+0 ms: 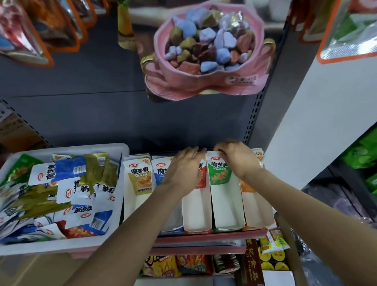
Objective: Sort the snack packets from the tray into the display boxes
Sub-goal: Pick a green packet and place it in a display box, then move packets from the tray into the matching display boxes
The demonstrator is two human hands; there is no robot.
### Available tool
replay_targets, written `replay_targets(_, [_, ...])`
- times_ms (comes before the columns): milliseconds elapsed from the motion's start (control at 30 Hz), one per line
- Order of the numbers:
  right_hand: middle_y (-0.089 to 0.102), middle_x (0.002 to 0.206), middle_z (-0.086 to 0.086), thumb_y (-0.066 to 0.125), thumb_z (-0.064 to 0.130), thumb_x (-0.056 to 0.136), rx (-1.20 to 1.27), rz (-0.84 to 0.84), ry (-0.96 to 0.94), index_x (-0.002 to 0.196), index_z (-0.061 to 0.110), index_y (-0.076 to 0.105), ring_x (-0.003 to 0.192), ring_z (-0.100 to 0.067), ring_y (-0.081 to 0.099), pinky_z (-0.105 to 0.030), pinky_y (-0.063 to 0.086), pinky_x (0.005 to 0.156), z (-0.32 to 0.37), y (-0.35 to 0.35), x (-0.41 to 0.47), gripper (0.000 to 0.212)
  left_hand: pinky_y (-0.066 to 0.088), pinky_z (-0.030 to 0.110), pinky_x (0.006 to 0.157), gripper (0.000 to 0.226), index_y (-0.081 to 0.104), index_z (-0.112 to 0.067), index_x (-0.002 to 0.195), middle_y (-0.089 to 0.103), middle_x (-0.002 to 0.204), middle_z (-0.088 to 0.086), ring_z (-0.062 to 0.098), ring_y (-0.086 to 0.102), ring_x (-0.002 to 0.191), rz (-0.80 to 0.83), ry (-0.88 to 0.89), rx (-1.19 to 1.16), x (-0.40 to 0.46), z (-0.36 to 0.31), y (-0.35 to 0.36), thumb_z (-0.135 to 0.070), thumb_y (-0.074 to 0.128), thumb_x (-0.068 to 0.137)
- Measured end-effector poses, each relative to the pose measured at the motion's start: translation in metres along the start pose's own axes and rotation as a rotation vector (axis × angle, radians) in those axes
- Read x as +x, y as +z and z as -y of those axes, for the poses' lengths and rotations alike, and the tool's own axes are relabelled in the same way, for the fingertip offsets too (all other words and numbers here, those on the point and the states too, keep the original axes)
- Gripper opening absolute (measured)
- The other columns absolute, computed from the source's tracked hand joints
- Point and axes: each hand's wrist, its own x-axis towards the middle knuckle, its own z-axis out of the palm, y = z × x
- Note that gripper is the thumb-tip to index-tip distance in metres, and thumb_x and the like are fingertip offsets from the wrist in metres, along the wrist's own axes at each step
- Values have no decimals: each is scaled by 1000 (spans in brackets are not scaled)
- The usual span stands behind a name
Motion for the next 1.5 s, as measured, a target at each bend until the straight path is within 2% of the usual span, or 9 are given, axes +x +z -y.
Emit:
replay_targets(400, [68, 90, -10, 52, 5, 88, 122, 120, 37, 91, 17, 63, 84, -30, 62, -38, 51, 75, -5, -10, 5, 17, 12, 30, 116, 60, 20, -21, 149, 25, 155, 1, 20, 20, 142, 2, -4, 5, 1, -2, 1, -20, 48, 95])
replay_targets(500, [65, 98, -13, 49, 7, 91, 49, 77, 42, 100, 14, 62, 89, -33, 60, -38, 50, 74, -4, -6, 3, 18, 12, 31, 116, 61, 20, -21, 149, 24, 155, 1, 20, 20, 142, 4, -5, 2, 2, -2, 0, -19, 48, 95])
replay_targets(733, [50, 127, -9, 55, 15, 92, -84, 50, -14, 130, 14, 52, 118, -27, 46, -36, 40, 99, 3, 1, -1, 38, 13, 30, 117, 59, 22, -22, 148, 24, 155, 1, 19, 20, 142, -29, -9, -17, 0, -2, -1, -19, 48, 95])
replay_targets(867, [52, 127, -10, 54, 10, 91, 50, -46, -13, 127, 11, 54, 119, -27, 45, -31, 36, 100, 24, 0, -10, 36, 19, 28, 113, 51, 32, -21, 144, 35, 149, 0, 16, 29, 137, -209, -88, -99, -18, 4, -9, -20, 47, 95])
replay_targets(1067, [58, 120, -11, 51, 4, 90, 285, 44, -106, 119, 10, 61, 110, -26, 55, -31, 41, 96, 99, 14, -8, 31, 45, 32, 79, 27, 58, -14, 118, 64, 107, 7, 23, 59, 96, -386, -277, -245, -68, 50, -29, -12, 50, 92])
replay_targets(1167, [59, 116, -7, 48, 4, 91, 318, 123, -192, 117, 10, 62, 104, -21, 56, -31, 45, 92, 147, 31, -5, 30, 43, 28, 61, 20, 59, -13, 111, 67, 93, 8, 22, 62, 79, -411, -428, -290, -99, 90, -37, -17, 47, 95])
replay_targets(1233, [58, 112, -7, 47, 3, 90, 322, 166, -228, 113, 8, 62, 101, -21, 54, -32, 44, 87, 181, 46, -4, 27, 41, 28, 61, 17, 59, -14, 107, 66, 92, 7, 24, 61, 82, -391, -520, -243, -117, 124, -37, -17, 48, 95])
replay_targets(1333, [53, 125, -10, 49, 9, 92, 268, 269, -194, 125, 8, 52, 114, -25, 51, -35, 44, 93, 229, 70, 1, 33, 50, 35, 73, 23, 58, -16, 112, 64, 103, 8, 27, 59, 96, -325, -548, -241, -139, 178, -35, -12, 52, 90])
replay_targets(1500, [56, 114, -22, 51, 14, 94, 235, 445, -35, 115, -4, 48, 106, -34, 55, -26, 35, 68, 279, 107, 14, 28, 41, 37, 97, 53, 34, -18, 141, 42, 141, 6, 26, 39, 128, -29, -484, -39, -156, 233, -34, -21, 54, 92])
